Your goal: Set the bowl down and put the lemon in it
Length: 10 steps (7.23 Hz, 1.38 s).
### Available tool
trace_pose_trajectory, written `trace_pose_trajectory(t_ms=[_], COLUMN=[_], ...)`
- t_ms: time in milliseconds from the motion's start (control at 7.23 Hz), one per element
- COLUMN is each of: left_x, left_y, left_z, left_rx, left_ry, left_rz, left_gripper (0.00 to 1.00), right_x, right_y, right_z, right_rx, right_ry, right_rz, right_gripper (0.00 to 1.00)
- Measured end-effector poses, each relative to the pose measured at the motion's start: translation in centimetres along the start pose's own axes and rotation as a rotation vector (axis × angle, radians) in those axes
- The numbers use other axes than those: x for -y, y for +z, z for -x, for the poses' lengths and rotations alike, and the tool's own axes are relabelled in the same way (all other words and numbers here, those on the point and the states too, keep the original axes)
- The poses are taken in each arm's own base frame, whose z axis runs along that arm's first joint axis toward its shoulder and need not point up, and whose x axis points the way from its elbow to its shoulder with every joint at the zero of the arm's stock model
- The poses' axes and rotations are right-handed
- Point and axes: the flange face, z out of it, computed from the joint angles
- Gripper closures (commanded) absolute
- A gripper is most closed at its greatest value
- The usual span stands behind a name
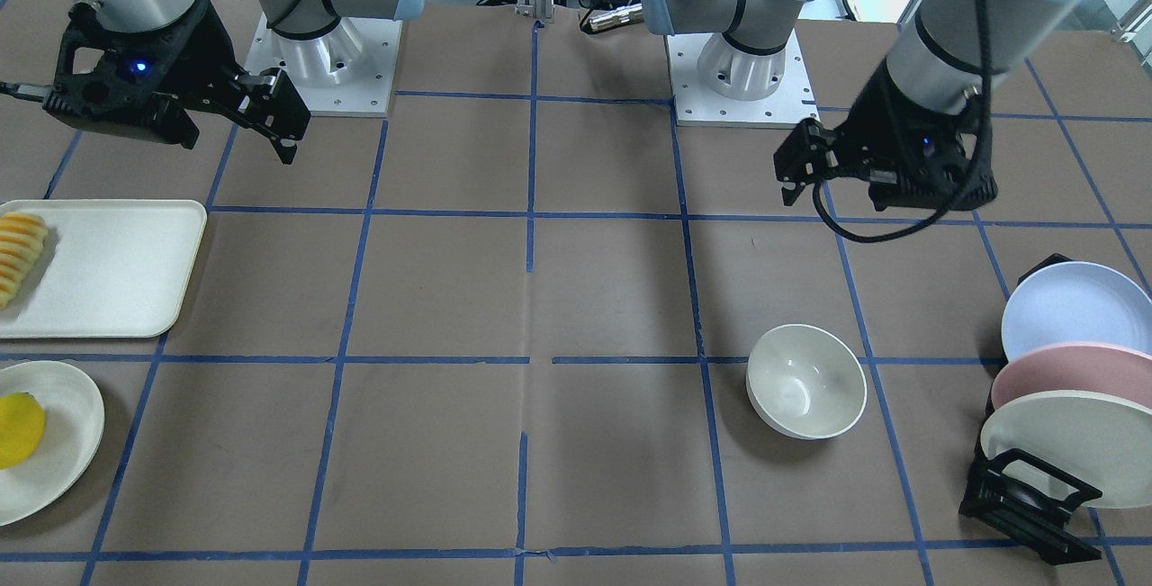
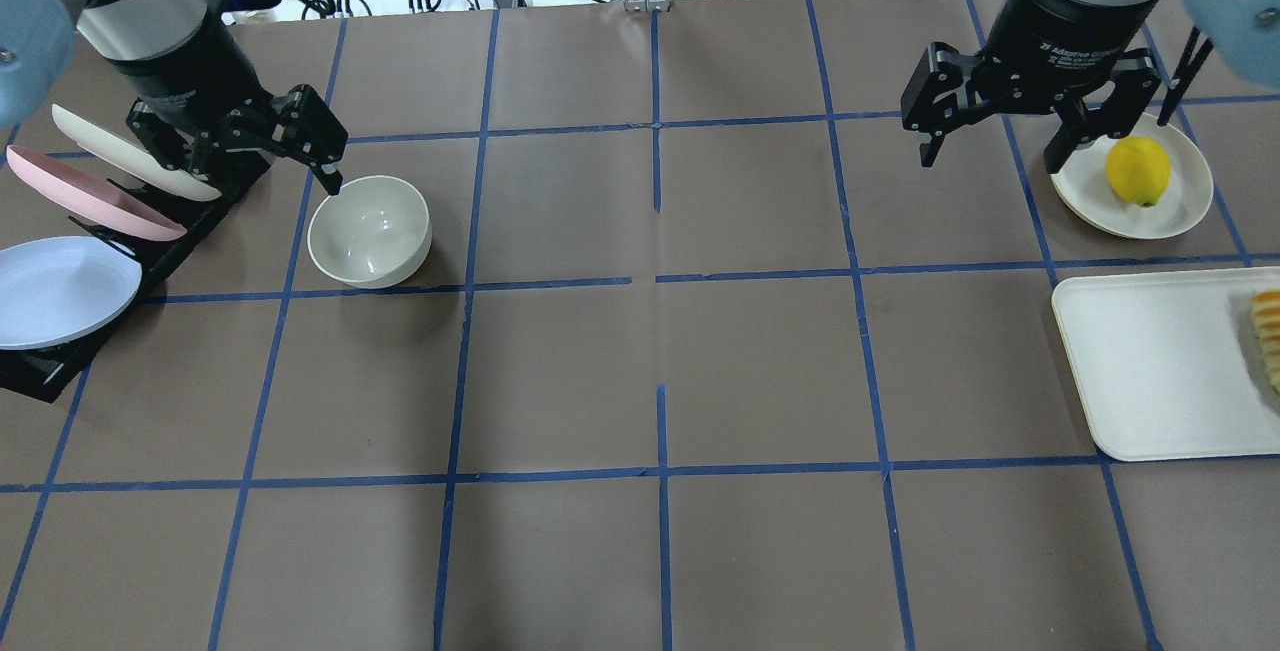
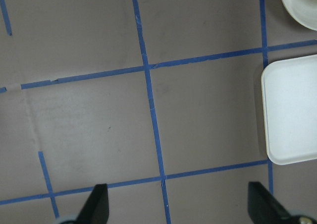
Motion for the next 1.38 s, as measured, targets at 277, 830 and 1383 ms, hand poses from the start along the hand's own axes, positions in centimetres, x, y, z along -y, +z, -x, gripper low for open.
trace_pose_trajectory(t_ms=[277,830,1383], left_x=[2.5,5.8,9.8], left_y=[5.9,12.4,20.3], left_z=[6.6,9.8,10.0], left_rx=[0.015,-0.02,-0.081], left_ry=[-0.028,-0.03,-0.028], left_rz=[0.013,-0.032,-0.036], left_gripper=[0.0,0.0,0.18], right_x=[3.4,11.3,17.4], right_y=[1.3,8.2,17.7], right_z=[-4.0,-19.8,-27.8], right_rx=[-0.001,-0.015,-0.063], right_ry=[-0.024,-0.155,-0.232], right_rz=[-0.038,-0.055,-0.124], right_gripper=[0.0,0.0,0.0])
